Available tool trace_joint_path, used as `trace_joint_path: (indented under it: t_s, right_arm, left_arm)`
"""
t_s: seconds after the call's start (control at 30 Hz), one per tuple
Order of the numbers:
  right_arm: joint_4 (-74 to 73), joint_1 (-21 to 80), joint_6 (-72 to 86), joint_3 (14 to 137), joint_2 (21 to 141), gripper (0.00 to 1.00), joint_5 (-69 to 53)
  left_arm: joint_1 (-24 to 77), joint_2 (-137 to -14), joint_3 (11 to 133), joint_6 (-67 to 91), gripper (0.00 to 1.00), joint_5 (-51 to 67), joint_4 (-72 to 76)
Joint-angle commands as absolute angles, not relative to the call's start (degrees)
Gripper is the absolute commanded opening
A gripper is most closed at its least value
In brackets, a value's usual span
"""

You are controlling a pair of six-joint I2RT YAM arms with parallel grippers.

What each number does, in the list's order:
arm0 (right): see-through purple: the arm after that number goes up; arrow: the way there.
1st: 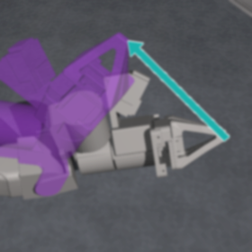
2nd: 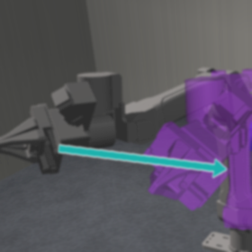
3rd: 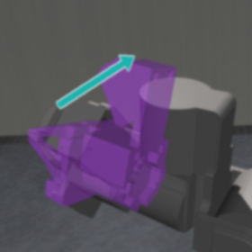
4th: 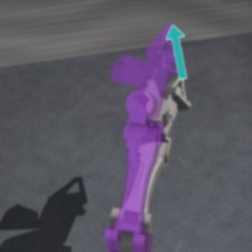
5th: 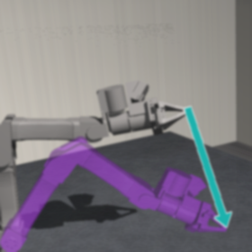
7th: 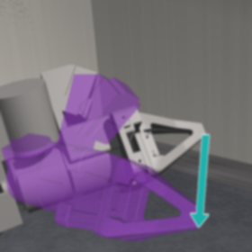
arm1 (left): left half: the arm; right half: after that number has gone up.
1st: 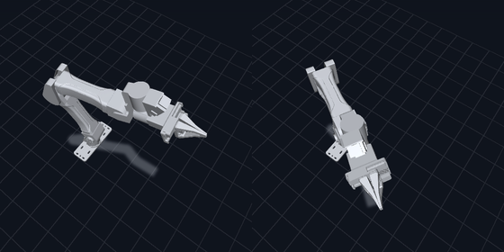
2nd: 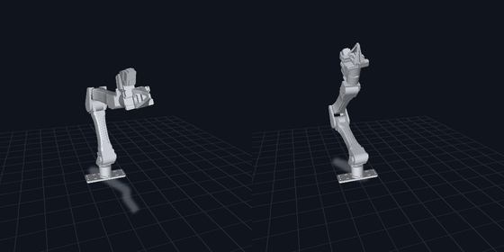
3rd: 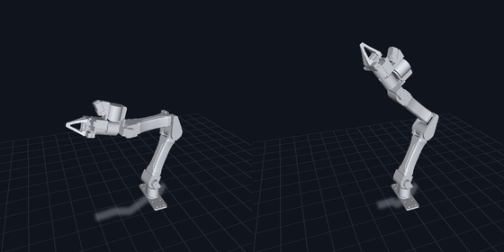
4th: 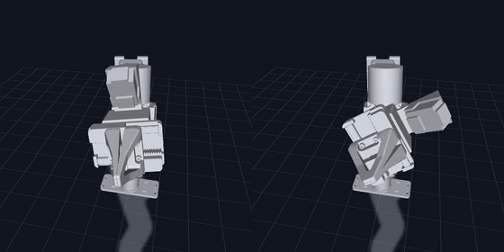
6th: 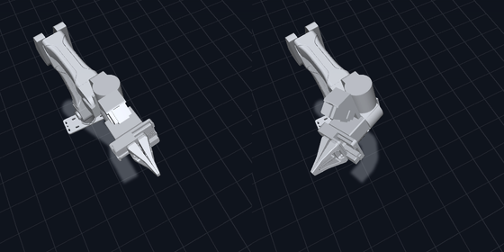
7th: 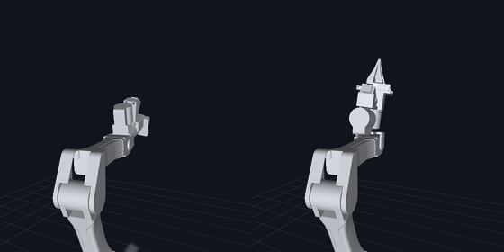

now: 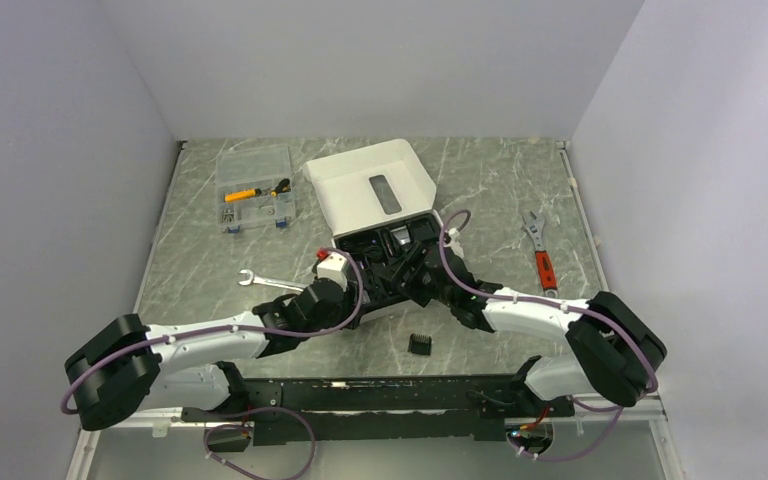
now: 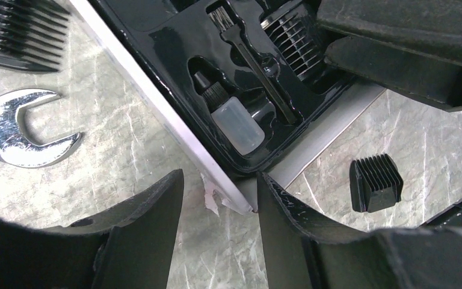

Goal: Sort the hair-cutting tools
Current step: Adjust the haircut tool in the storage box.

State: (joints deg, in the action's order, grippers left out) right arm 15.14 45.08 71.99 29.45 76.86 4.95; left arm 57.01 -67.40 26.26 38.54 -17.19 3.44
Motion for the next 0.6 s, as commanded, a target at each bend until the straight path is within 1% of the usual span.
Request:
trace_joint_path:
  t_s: [0.0, 0.27, 0.57]
  right_arm:
    - [15.03, 45.68, 68.95, 30.59, 79.16, 0.72, 6.38]
    - [17.51, 46.65, 67.00, 31.90, 78.74, 0.72, 6.31]
    - [16.21, 47.17, 63.15, 35.36, 76.27, 0.72, 6.84]
  left_arm:
    - [58.18, -69.54, 26.75, 37.29, 0.53, -15.05, 1.23]
    - [58.18, -71.04, 27.41, 36.68, 0.52, -14.14, 1.80]
    - [58.75, -72.63, 28.97, 35.64, 0.51, -13.53, 2.06]
